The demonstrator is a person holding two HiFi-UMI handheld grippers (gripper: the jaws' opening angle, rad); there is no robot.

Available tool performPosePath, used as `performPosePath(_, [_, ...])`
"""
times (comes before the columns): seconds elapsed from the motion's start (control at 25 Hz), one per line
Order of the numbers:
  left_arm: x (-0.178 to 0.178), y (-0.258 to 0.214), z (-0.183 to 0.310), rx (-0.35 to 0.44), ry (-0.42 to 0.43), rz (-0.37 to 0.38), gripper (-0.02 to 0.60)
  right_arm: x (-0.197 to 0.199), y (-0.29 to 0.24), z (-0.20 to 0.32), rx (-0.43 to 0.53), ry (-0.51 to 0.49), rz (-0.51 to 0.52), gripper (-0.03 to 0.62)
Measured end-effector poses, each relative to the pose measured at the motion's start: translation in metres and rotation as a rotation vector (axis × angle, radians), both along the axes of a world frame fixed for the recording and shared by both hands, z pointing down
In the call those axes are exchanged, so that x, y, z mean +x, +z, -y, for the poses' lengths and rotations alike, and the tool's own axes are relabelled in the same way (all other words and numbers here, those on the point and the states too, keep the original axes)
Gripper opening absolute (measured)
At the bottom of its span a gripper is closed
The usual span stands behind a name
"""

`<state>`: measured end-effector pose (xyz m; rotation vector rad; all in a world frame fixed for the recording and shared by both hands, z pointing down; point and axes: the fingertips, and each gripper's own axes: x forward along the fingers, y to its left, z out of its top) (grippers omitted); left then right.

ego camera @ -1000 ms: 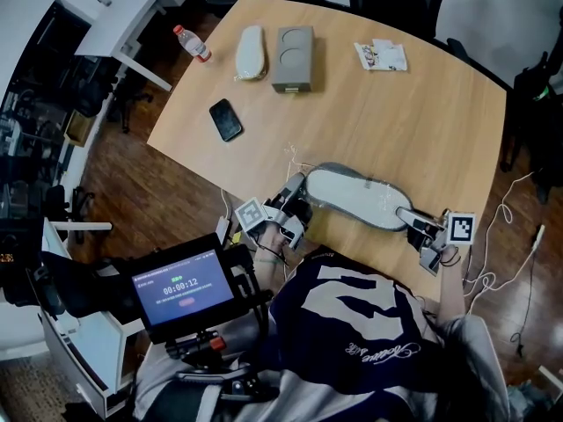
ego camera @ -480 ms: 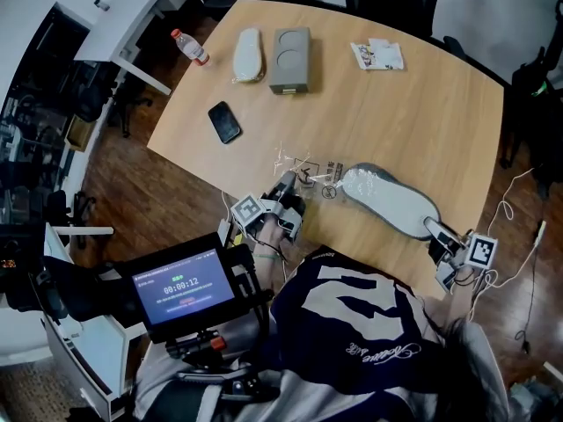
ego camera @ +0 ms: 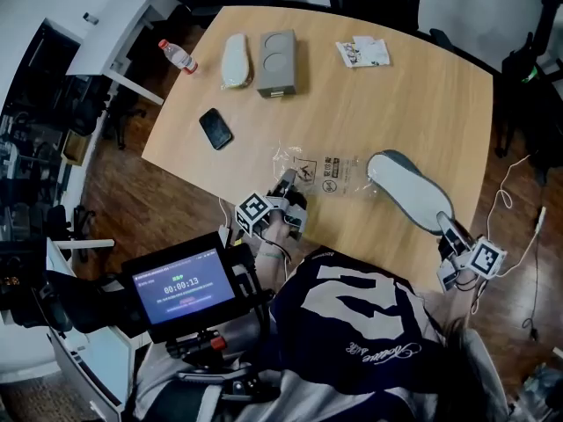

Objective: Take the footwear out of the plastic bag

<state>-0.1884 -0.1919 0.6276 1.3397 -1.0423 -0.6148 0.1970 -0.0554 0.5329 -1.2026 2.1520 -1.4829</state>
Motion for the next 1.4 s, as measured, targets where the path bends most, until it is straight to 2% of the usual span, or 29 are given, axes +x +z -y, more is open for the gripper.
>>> performPosePath(0.16, [0.019, -0.007, 0.003, 0.008, 0.061, 0.143, 0.006, 0.002, 0.009, 0.003, -0.028, 0.087, -0.087, 0.095])
performPosePath(0.36, [0.040, -0.024, 0.007, 0.063, 0.144, 0.414, 0.006, 0.012, 0.013, 0.006, -0.002, 0.102, -0.283, 0.095])
performPosePath(0.52, [0.048, -0.032, 0.009, 0.083, 0.145, 0.531, 0.006, 0.015, -0.005, 0.010, 0.041, 0.144, -0.351, 0.095])
performPosePath(0.68, [0.035, -0.016, 0.008, -0.007, 0.067, 0.603, 0.006, 0.031, -0.015, 0.008, 0.045, 0.219, -0.331, 0.095])
performPosePath(0.8, [0.028, -0.003, 0.005, -0.077, 0.023, 0.654, 0.006, 0.026, -0.023, 0.011, 0.070, 0.216, -0.301, 0.095])
performPosePath(0.96, [0.042, 0.000, 0.002, -0.052, 0.114, 0.787, 0.009, 0.001, -0.031, 0.020, 0.101, 0.174, -0.249, 0.095])
performPosePath(1.04, [0.051, 0.000, 0.001, -0.046, 0.145, 0.782, 0.009, -0.015, -0.029, 0.024, 0.099, 0.141, -0.239, 0.095])
performPosePath(1.24, [0.070, 0.003, -0.002, -0.049, 0.176, 0.705, 0.068, -0.053, -0.004, 0.026, 0.027, 0.042, -0.254, 0.095])
performPosePath(1.32, [0.075, 0.001, -0.003, -0.041, 0.189, 0.709, 0.090, -0.062, 0.006, 0.024, 0.003, 0.015, -0.265, 0.095])
performPosePath(1.4, [0.074, -0.001, -0.003, -0.031, 0.202, 0.751, 0.110, -0.063, 0.013, 0.023, -0.013, 0.010, -0.274, 0.095])
